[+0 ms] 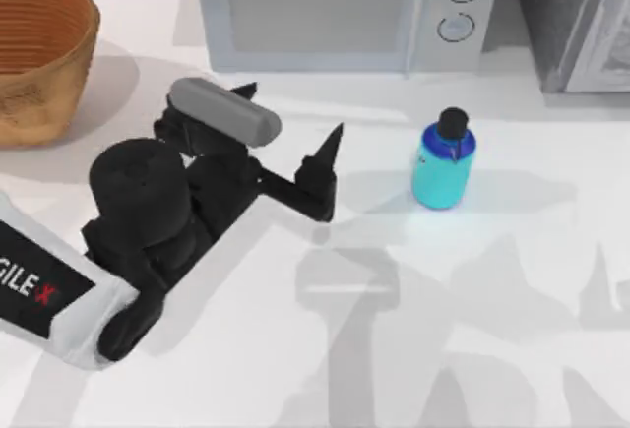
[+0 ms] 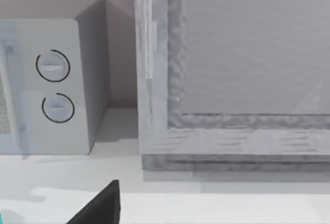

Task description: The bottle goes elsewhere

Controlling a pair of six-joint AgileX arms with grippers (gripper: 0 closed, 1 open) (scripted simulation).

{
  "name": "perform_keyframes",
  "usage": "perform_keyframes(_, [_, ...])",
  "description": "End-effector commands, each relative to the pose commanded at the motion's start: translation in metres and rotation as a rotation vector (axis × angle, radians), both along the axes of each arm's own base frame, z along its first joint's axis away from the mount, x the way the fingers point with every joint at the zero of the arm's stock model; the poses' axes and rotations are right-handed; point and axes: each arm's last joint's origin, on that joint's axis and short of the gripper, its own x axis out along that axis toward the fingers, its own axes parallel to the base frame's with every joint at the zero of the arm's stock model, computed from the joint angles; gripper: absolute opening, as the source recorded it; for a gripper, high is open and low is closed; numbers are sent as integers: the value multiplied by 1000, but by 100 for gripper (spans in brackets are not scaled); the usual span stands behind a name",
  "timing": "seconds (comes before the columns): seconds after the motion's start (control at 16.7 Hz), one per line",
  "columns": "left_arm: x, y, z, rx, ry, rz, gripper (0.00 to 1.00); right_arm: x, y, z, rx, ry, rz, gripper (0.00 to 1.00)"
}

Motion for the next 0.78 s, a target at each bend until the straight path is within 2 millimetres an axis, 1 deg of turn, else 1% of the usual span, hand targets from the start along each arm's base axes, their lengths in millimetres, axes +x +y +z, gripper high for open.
perform_keyframes(0.18, [2, -35, -47, 2, 0, -89, 100, 0, 0, 0, 0, 0, 0, 100])
perform_keyframes(0.36, [-4, -58, -81, -12, -22, -156, 100, 0, 0, 0, 0, 0, 0, 100])
perform_keyframes(0.54, [-9, -71, -100, -29, -44, -195, 100, 0, 0, 0, 0, 0, 0, 100])
perform_keyframes(0.66, [-10, -73, -104, -32, -49, -203, 100, 0, 0, 0, 0, 0, 0, 100])
perform_keyframes(0.78, [-10, -73, -104, -32, -49, -203, 100, 0, 0, 0, 0, 0, 0, 100])
